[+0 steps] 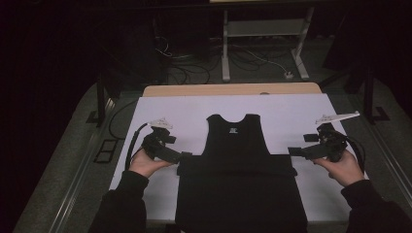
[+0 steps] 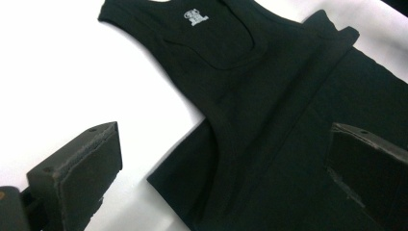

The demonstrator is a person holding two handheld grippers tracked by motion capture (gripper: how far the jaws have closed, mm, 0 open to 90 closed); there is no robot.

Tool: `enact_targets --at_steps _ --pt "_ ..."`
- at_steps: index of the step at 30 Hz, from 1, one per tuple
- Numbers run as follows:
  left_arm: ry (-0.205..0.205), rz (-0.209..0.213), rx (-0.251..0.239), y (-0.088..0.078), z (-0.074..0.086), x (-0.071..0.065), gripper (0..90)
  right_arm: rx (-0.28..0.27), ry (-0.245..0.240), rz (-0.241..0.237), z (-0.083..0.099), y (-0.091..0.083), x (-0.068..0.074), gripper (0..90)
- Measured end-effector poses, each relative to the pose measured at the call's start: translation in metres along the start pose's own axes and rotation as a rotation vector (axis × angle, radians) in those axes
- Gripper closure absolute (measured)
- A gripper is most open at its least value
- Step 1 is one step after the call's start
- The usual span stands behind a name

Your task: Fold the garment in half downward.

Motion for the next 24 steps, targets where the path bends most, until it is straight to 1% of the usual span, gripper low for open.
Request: enact_targets --at_steps 4,8,14,18,21,24 --pt "0.005 -0.002 0.002 -0.001 -0.004 0.004 0.0 -0.003 -0.002 -0.001 -0.005 0.000 -0.001 0.0" --pt "0.006 -0.008 -0.008 -0.001 -0.008 0.009 0.0 0.004 0.000 0.004 -0.010 0.001 -0.003 0.0" --pt "0.018 -0.010 0.003 0.001 -0.015 0.014 0.0 0.008 -0.009 0.009 -0.019 0.004 -0.005 0.0" --pt "0.016 -0.013 0.002 0.002 -0.019 0.019 0.0 0.006 -0.013 0.012 -0.024 0.006 -0.005 0.0" --pt "0.010 -0.016 -0.002 0.003 -0.021 0.022 0.0 0.009 -0.025 0.012 -0.028 0.008 -0.006 0.0" --pt "0.006 -0.013 0.005 0.006 -0.021 0.026 0.0 0.008 -0.024 0.014 -0.031 0.009 -0.007 0.0"
Point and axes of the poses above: each handheld gripper's, and its own axes: y roughly forward along the jaws, z roughly out of its underside, x roughly to its left, the point moved 4 cm from there along y, roughly forward along the jaws, and after that the axes turned 11 degrees about y, right-handed, at the moved point
